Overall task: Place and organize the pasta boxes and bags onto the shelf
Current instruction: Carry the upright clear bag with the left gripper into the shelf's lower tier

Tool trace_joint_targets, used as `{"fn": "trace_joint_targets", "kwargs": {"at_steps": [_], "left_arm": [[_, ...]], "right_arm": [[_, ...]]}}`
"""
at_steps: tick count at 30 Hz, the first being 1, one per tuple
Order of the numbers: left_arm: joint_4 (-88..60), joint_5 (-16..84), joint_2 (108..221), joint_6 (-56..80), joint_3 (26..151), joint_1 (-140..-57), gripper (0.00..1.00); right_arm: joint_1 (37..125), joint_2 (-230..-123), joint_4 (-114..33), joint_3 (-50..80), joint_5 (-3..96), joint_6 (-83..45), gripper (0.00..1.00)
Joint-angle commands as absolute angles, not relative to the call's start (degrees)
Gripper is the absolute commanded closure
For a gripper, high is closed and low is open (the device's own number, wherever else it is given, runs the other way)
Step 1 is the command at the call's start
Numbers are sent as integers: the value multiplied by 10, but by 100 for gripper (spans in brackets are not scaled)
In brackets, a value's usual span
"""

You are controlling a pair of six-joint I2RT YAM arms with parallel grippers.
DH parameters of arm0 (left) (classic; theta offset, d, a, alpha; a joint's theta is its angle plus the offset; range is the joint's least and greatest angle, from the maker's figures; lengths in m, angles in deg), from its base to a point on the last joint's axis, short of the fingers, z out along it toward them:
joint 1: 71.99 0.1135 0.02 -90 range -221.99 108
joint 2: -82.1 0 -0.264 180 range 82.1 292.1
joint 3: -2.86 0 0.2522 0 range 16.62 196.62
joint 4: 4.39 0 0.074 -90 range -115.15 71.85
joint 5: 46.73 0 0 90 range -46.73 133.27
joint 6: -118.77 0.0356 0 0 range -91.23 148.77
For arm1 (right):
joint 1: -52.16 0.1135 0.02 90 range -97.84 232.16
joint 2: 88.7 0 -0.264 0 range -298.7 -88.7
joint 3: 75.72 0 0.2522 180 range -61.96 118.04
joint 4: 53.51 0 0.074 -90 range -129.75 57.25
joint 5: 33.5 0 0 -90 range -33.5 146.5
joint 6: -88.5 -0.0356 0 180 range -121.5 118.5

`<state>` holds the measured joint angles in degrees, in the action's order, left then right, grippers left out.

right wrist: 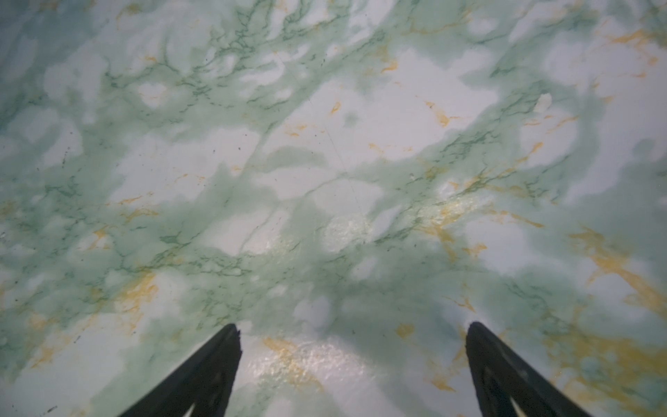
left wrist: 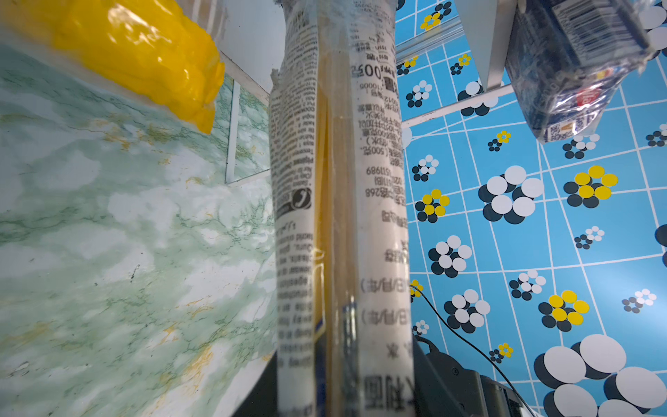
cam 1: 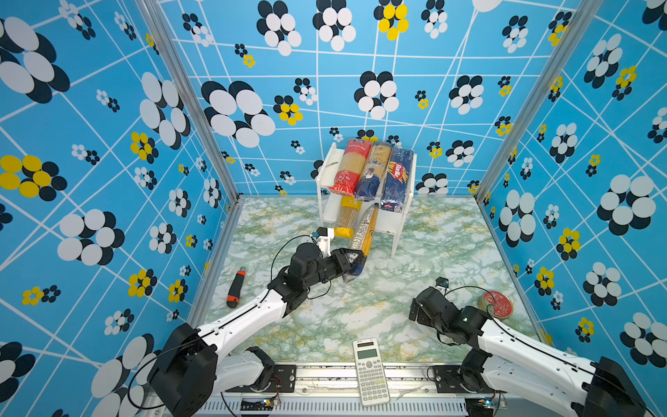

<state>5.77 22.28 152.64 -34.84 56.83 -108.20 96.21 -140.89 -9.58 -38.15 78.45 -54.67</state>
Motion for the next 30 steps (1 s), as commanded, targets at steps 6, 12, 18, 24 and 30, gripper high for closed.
{"fn": "trace_joint_targets", "kwargs": {"at_steps": [6, 12, 18, 24, 30], "left_arm": [[175, 228, 1555, -331, 672, -1080, 100], [183, 233, 1585, -329, 699, -1080, 100], [221, 217, 1624, -348, 718, -1077, 100], [236, 216, 1655, -352, 737, -1073, 100], [220, 212, 1681, -334, 777, -1067, 100]], "right_arm": [[956, -1389, -84, -393, 788, -544, 1], [954, -1384, -80, -390, 787, -540, 1], [950, -1392, -82, -387, 779, -538, 1], [950, -1393, -77, -381, 780, -534, 1], [950, -1391, -75, -381, 781, -533, 1]]}}
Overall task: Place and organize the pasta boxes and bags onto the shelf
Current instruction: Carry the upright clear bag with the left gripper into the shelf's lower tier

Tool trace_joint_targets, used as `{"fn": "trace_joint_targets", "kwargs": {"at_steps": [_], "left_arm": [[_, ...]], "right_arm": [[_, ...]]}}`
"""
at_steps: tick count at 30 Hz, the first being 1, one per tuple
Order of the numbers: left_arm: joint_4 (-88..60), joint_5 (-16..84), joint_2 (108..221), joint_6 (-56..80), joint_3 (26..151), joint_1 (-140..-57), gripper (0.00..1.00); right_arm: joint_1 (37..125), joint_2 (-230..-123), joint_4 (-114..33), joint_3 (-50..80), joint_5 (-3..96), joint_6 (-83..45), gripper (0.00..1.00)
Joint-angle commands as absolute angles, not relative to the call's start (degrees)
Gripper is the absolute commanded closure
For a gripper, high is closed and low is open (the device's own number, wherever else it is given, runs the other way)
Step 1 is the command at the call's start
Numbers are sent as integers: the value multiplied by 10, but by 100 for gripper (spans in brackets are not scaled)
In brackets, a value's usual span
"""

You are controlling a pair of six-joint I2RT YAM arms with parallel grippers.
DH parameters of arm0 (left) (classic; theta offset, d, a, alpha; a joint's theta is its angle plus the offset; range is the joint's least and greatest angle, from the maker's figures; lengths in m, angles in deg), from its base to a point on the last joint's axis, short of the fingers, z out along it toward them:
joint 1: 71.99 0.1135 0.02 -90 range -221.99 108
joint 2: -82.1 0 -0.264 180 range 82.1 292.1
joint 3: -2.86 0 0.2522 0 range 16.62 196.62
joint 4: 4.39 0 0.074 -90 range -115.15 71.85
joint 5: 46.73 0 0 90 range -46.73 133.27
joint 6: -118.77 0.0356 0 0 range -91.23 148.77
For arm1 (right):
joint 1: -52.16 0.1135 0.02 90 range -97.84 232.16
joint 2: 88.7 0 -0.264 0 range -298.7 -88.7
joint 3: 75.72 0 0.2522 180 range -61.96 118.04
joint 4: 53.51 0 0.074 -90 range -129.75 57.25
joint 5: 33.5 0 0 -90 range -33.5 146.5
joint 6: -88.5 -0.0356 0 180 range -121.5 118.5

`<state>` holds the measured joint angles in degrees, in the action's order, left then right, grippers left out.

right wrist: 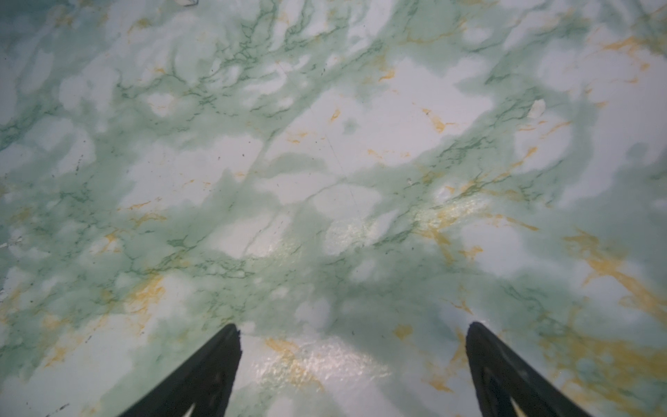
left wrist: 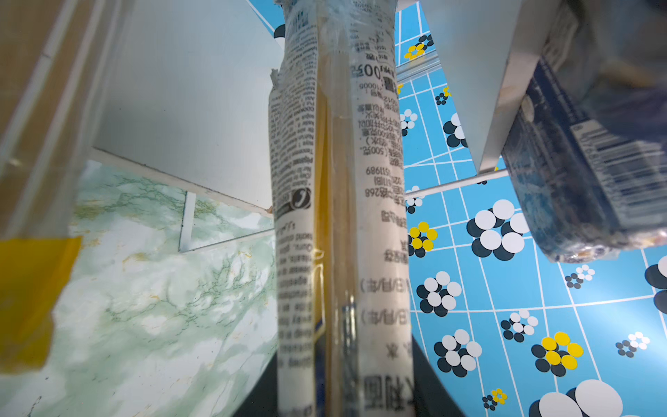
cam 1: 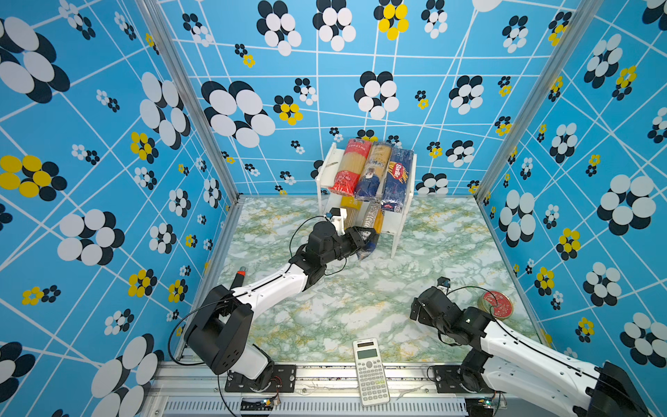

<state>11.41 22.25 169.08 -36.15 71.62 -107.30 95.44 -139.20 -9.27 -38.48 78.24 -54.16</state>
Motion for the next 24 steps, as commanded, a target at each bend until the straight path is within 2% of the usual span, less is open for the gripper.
{"fn": "trace_joint_targets", "kwargs": {"at_steps": [1, 13, 24], "left_arm": [[215, 210, 1686, -329, 786, -1067, 100], [269, 194, 1758, -369, 814, -1054, 100], [219, 215, 1762, -327, 832, -1058, 100]], "right_arm": [[949, -1391, -75, -382, 780, -533, 1], [949, -1383, -75, -392, 781, -539, 1], [948, -1358, -68, -404, 784, -545, 1]]}}
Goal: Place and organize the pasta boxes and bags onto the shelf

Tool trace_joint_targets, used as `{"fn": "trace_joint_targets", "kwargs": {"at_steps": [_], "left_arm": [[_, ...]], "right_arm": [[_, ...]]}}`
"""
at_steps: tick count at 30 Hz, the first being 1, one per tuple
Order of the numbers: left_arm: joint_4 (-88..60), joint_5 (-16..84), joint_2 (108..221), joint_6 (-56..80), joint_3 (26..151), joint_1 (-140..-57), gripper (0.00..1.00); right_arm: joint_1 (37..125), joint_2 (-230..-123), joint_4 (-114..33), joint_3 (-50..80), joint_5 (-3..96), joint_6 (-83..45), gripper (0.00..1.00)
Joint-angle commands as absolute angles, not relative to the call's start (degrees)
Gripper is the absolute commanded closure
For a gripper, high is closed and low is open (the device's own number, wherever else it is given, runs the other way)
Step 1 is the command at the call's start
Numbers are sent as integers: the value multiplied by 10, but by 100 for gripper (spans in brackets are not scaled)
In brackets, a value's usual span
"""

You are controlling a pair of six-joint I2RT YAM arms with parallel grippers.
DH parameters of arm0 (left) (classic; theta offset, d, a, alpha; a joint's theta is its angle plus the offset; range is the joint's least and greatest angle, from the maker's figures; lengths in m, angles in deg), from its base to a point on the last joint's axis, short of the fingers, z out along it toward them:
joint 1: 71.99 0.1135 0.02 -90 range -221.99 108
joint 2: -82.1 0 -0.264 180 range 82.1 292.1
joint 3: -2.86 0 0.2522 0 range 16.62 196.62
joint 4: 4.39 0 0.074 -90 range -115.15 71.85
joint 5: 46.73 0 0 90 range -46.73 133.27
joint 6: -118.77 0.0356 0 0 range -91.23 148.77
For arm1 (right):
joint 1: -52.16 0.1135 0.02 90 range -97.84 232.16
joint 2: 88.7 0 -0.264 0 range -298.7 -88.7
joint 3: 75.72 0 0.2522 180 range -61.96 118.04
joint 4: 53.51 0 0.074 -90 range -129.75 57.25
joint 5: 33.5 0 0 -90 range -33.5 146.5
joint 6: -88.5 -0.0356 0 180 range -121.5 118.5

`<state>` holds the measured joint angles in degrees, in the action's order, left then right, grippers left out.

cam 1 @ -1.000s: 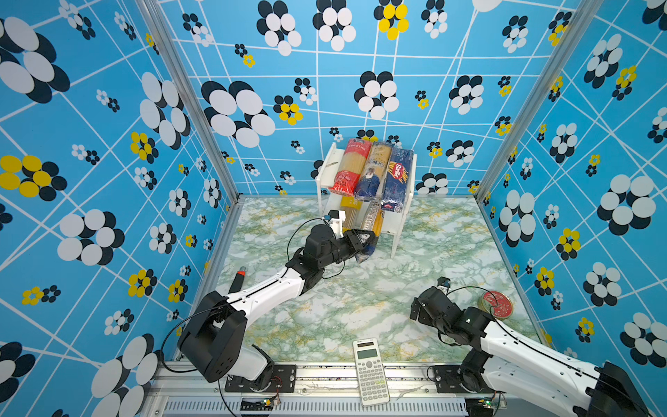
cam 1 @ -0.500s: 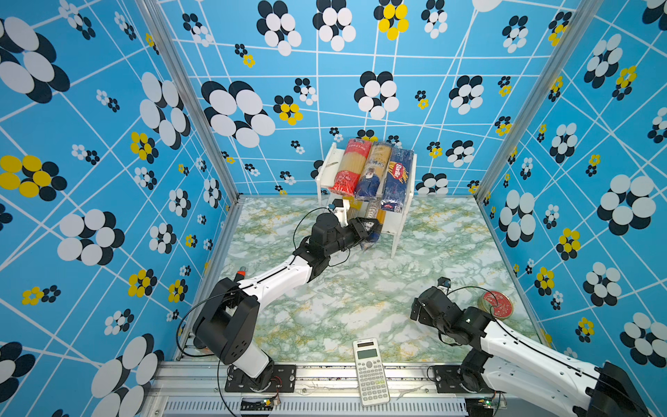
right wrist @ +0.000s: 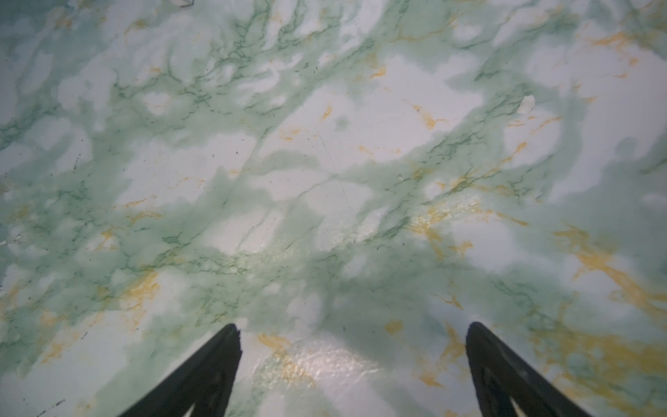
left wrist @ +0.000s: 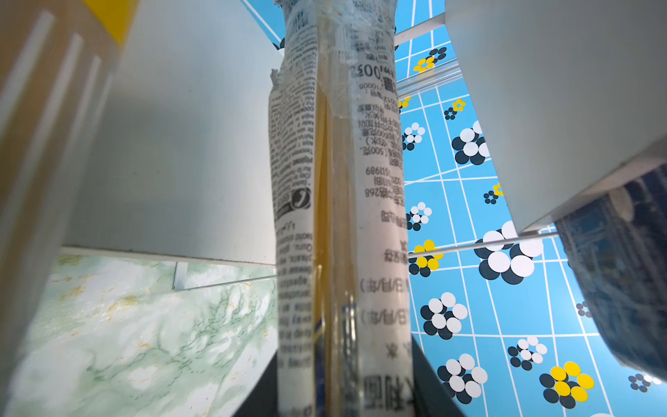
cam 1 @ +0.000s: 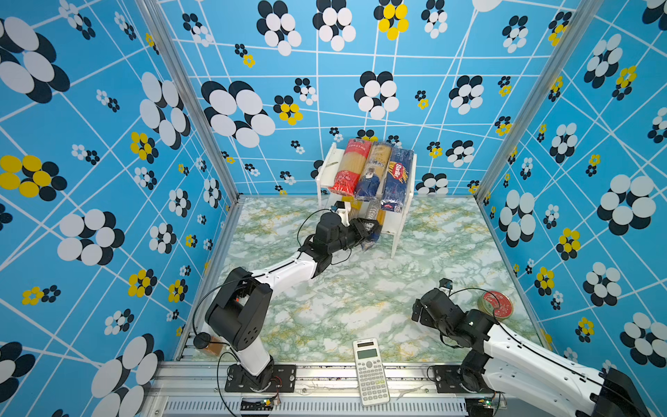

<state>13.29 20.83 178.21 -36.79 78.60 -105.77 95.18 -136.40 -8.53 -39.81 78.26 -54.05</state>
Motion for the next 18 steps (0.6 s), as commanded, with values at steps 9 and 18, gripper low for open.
{"fn": "trace_joint_targets", "kwargs": {"at_steps": [9, 18], "left_arm": [[193, 259, 1765, -291, 835, -1071, 100], [223, 256, 1789, -304, 844, -1072, 100]], "right_arm": [[948, -1363, -74, -405, 779, -546, 1], [948, -1357, -72, -407, 775, -547, 1]]}}
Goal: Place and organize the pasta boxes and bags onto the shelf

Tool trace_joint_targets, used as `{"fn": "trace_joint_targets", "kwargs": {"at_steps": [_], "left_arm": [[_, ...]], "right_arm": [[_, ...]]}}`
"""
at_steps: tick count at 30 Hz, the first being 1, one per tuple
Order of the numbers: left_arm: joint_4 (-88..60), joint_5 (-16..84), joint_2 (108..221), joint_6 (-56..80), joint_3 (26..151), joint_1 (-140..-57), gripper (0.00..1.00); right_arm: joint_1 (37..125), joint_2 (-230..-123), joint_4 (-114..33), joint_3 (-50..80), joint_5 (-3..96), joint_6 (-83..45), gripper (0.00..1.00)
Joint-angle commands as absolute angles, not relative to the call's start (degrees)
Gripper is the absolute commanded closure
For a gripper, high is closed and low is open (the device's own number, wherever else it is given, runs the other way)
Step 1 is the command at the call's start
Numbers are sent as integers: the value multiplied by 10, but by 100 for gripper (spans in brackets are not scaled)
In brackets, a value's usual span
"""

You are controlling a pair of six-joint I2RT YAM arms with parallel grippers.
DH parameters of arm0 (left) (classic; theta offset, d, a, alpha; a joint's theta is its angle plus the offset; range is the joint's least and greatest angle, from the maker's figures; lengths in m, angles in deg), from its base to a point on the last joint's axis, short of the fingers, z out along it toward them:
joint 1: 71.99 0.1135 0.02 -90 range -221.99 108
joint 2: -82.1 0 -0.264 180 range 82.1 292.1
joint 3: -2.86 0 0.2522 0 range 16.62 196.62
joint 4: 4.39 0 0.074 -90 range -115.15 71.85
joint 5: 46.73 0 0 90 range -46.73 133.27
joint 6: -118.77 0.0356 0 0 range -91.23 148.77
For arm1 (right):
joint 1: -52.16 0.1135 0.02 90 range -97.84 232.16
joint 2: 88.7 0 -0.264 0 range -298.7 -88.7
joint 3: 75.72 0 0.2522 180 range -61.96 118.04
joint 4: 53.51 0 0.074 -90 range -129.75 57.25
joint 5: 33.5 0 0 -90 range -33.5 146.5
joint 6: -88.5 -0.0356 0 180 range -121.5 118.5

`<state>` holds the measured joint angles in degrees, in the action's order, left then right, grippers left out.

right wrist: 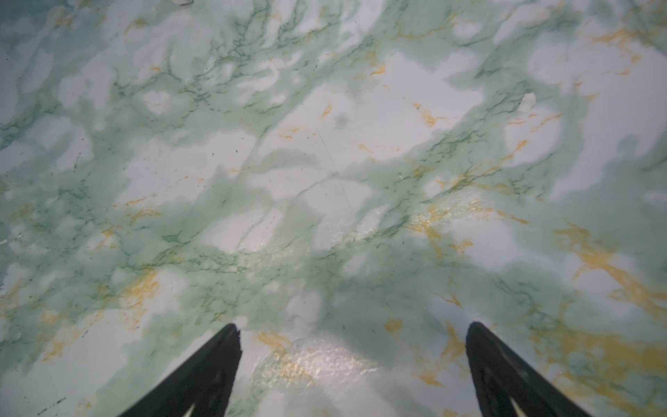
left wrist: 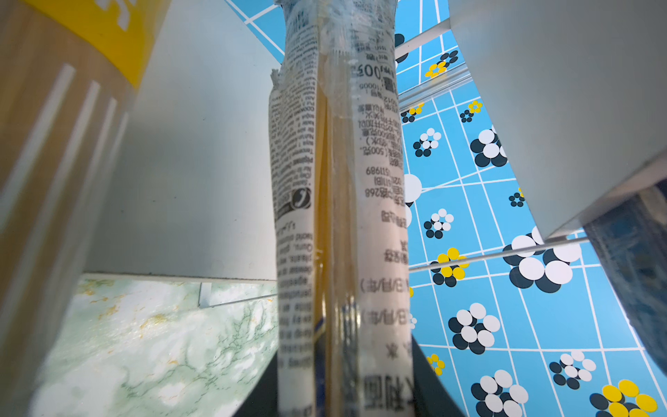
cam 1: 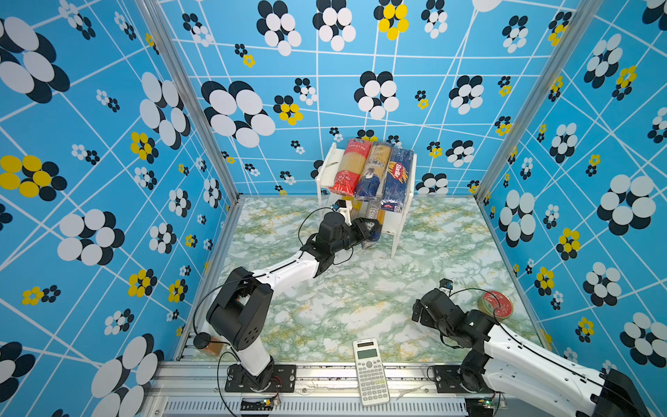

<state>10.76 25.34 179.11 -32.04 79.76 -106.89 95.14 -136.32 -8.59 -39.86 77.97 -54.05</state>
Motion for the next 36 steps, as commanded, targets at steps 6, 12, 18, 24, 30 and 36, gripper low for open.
{"fn": "trace_joint_targets", "kwargs": {"at_steps": [6, 12, 18, 24, 30, 36], "left_arm": [[234, 257, 1799, -310, 848, -1072, 100], [226, 258, 1802, -304, 857, -1072, 100], [224, 271, 1803, -290, 858, -1071, 100], [225, 278, 1808, -288, 860, -1070, 98], [235, 278, 1818, -295, 859, -1070, 90], [246, 281, 1823, -296, 855, -1070, 85]], "right_arm": [[947, -1357, -71, -407, 774, -546, 1], [948, -1358, -71, -407, 773, -546, 1], [948, -1356, -71, -408, 772, -546, 1], [947, -1349, -64, -408, 772, -546, 1], [948, -1343, -66, -409, 771, -546, 1], [948, -1347, -64, -406, 767, -542, 1]]}}
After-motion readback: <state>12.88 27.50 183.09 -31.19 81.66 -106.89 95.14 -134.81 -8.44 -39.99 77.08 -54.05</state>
